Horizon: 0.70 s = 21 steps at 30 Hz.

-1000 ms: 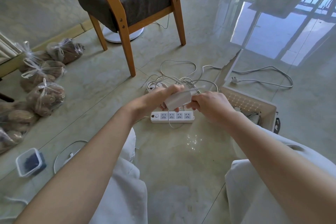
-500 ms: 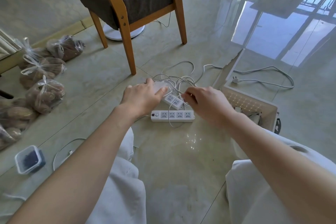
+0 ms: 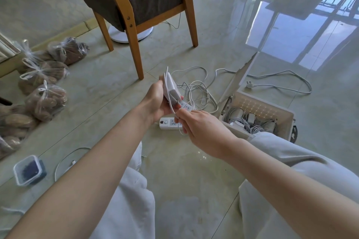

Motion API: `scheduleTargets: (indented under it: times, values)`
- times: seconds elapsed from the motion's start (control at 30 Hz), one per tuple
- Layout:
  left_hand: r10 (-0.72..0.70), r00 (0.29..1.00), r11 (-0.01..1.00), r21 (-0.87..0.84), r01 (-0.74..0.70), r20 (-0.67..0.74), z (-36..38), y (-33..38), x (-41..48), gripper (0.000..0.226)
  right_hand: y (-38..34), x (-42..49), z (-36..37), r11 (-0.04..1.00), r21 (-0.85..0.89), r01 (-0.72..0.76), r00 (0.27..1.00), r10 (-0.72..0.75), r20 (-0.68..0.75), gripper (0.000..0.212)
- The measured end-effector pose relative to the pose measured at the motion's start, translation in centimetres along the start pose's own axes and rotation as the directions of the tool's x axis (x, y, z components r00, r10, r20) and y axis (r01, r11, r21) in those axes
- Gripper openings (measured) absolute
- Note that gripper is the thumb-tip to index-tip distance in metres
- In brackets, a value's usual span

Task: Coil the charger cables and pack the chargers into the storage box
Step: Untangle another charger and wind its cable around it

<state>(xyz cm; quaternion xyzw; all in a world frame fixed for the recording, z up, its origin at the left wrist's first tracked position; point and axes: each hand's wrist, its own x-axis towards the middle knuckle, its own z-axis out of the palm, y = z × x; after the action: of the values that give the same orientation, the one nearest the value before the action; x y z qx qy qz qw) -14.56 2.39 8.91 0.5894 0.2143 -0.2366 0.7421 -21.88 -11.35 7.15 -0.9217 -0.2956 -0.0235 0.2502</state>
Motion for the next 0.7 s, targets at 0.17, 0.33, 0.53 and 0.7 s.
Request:
scheduleTargets:
  times: [0.17,0.33,0.53,0.7]
  values:
    - [-0.023,0.991,0.993,-0.110,0.037,0.130,0.0,0.2,-0.8,0.043,1.8,0.1,0.3,0.997,-0.040,-0.072,0.997,0.073,0.020,0.020]
    - [-0.021,0.984,0.997,-0.069,0.034,0.179,-0.4,0.2,-0.9,0.046,3.8,0.4,0.4,0.987,-0.095,-0.131,0.989,0.137,0.057,0.015]
    - [0.080,0.972,0.986,0.122,-0.109,0.220,0.0,0.7,-1.7,0.048,5.1,0.8,0.0,0.979,-0.174,-0.103,0.994,0.109,0.024,0.022]
    - [0.005,0.911,0.895,0.404,-0.187,0.412,-1.3,1.9,-2.7,0.040,6.3,1.0,-0.6,0.972,-0.234,-0.020,1.000,0.024,0.017,0.048]
